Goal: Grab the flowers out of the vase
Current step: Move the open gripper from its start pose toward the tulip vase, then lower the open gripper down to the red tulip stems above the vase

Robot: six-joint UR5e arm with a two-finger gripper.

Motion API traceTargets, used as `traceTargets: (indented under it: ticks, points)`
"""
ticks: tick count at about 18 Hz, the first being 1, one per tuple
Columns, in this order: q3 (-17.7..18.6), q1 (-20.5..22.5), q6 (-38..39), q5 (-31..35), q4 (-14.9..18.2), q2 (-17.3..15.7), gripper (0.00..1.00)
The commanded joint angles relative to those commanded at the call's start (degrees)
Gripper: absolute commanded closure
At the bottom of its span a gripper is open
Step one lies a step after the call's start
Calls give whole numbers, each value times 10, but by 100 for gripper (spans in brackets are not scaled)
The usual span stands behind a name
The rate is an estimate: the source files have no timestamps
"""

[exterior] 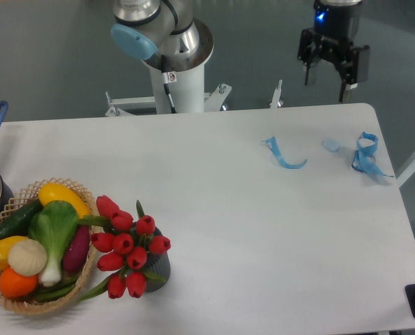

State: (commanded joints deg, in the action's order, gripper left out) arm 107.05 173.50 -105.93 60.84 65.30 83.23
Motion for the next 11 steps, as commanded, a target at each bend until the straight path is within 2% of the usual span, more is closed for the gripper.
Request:
traceTargets:
  ticks: [2,6,10,11]
  points:
    - [2,0,23,-38,0,5,0]
    - [34,-4,52,-78,-7,2,0]
    - [46,-42,146,-138,-15,7,0]
    - [47,-53,160,-156,-21,17,0]
